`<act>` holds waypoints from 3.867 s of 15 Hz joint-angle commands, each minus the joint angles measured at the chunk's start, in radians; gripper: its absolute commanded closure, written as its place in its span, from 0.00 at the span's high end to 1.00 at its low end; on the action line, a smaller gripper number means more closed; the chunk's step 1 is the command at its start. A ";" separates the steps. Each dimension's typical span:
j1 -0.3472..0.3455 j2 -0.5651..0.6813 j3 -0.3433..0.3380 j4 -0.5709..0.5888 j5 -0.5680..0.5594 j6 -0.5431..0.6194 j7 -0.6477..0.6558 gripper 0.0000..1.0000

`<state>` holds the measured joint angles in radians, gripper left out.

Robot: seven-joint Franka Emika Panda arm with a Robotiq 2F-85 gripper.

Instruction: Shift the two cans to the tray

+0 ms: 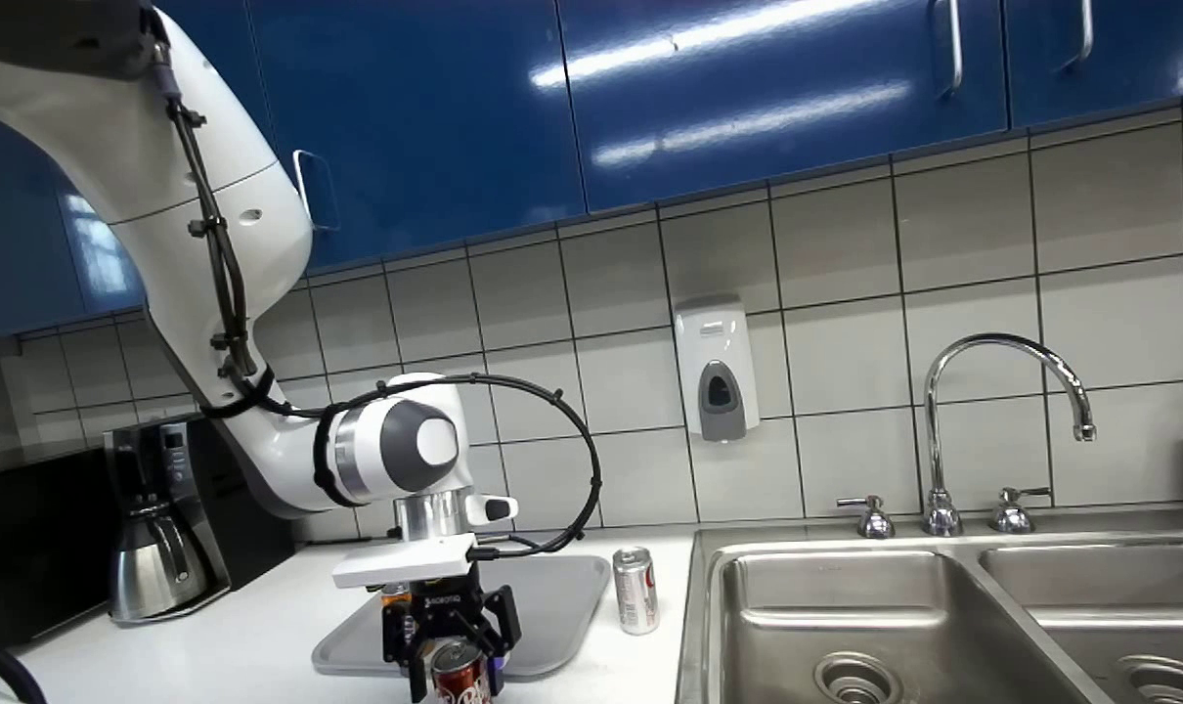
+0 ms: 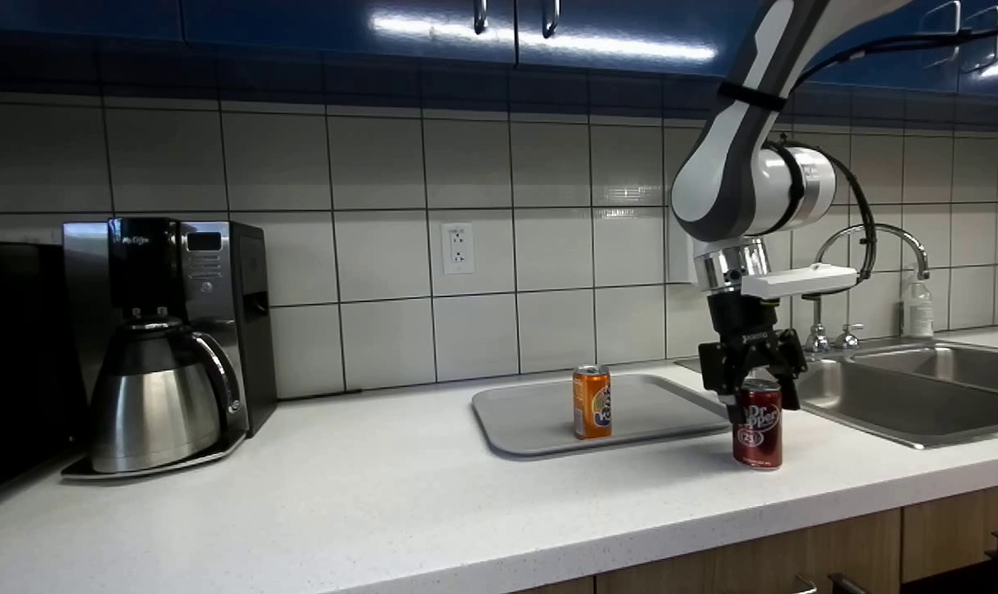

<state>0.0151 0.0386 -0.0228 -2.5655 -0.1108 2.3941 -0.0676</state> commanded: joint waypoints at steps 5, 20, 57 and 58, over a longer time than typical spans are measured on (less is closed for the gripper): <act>-0.010 -0.019 0.004 -0.013 -0.009 0.016 -0.017 0.38; 0.009 0.005 0.022 0.152 0.090 -0.027 -0.070 0.38; 0.013 0.164 0.032 0.491 0.051 -0.166 -0.063 1.00; 0.007 0.168 0.026 0.500 0.049 -0.164 -0.062 1.00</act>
<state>0.0485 0.2277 0.0105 -2.0729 -0.0472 2.2593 -0.1067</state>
